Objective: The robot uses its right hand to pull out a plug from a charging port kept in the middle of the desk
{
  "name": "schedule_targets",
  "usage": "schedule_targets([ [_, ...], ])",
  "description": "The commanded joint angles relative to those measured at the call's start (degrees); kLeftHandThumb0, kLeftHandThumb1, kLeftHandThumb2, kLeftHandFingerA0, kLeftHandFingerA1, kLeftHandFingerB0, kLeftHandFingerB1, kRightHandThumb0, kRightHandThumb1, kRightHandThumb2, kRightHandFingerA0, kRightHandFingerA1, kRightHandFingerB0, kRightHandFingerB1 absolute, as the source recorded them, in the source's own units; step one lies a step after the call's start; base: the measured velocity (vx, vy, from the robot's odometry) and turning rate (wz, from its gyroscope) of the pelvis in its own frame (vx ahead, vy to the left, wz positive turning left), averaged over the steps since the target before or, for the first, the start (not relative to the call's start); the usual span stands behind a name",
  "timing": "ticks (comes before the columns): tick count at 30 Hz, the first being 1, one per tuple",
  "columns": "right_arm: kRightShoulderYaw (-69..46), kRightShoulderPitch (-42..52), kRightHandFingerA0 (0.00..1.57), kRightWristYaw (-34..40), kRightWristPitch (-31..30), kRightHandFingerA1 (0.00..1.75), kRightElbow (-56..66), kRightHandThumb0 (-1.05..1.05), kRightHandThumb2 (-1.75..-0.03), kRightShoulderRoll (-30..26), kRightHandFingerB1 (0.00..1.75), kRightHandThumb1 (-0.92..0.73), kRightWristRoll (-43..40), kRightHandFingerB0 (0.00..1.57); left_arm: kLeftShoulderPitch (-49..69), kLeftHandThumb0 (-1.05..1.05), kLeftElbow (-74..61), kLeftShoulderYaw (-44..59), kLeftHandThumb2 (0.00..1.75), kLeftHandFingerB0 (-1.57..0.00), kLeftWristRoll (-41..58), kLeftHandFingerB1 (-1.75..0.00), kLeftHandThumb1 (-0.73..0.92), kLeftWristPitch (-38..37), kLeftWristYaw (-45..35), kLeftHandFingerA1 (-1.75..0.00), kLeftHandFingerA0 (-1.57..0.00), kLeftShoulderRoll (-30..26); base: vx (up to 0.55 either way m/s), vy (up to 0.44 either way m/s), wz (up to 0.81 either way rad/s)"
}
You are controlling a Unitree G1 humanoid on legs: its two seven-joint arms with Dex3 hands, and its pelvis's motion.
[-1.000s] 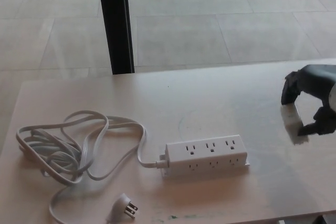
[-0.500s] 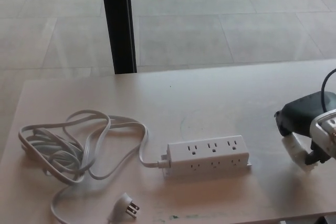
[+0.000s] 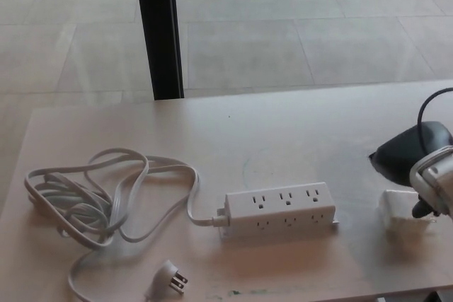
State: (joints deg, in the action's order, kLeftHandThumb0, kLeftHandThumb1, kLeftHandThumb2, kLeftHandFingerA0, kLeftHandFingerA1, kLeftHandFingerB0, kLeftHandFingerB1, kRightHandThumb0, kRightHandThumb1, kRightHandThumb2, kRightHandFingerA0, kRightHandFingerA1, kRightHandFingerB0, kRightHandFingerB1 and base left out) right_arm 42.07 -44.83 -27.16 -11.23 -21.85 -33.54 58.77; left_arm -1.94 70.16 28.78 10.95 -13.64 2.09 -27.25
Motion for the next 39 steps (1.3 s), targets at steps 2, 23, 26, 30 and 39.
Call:
schedule_targets([
  [2,-9.08,0.05,0.79,-5.33,-1.55,1.43,0.5,-0.95,-0.63,1.07,0.16,-0.59,-7.12,0.0,0.64,-0.69,0.01,0.44,0.65,-0.68,1.09,-0.41,0.77,-1.1,-0.65,-0.48,-0.84,-0.53,0.0,0.0,0.0],
  [23,-81.32,28.36,1.13,7.74,2.72,0.85,1.06,-0.84,-0.62,-8.31,0.53,-0.72,-38.39,0.23,1.35,-0.69,0.16,0.95,0.64,-0.67,2.09,-0.41,0.77,-0.99,-1.55,-0.48,-0.83,-1.12,0.0,0.0,0.0],
  [26,-89.53,34.33,1.14,12.62,5.05,0.97,-2.99,-0.84,-0.99,-9.06,0.64,-0.55,-39.03,0.2,1.33,-0.69,-0.06,0.99,0.64,-0.68,2.17,-0.41,0.77,-0.65,-1.4,-0.48,-0.84,-1.16,0.0,0.0,0.0],
  [30,-98.71,40.83,1.17,20.62,4.72,0.98,-8.9,-0.97,-0.63,-7.97,0.82,-0.74,-40.73,0.1,1.66,-0.7,-0.28,1.47,0.64,-0.67,2.67,-0.41,0.77,-0.76,-1.6,-0.49,-0.83,-1.26,0.0,0.0,0.0],
  [39,-109.57,50.21,0.95,30.66,6.15,1.26,-19.67,-0.84,-0.64,-1.32,0.84,-0.75,-48.43,0.11,2.11,-0.67,0.16,1.66,0.65,-0.67,2.73,-0.41,0.78,-0.71,-1.47,-0.47,-0.82,-1.53,0.0,0.0,0.0],
])
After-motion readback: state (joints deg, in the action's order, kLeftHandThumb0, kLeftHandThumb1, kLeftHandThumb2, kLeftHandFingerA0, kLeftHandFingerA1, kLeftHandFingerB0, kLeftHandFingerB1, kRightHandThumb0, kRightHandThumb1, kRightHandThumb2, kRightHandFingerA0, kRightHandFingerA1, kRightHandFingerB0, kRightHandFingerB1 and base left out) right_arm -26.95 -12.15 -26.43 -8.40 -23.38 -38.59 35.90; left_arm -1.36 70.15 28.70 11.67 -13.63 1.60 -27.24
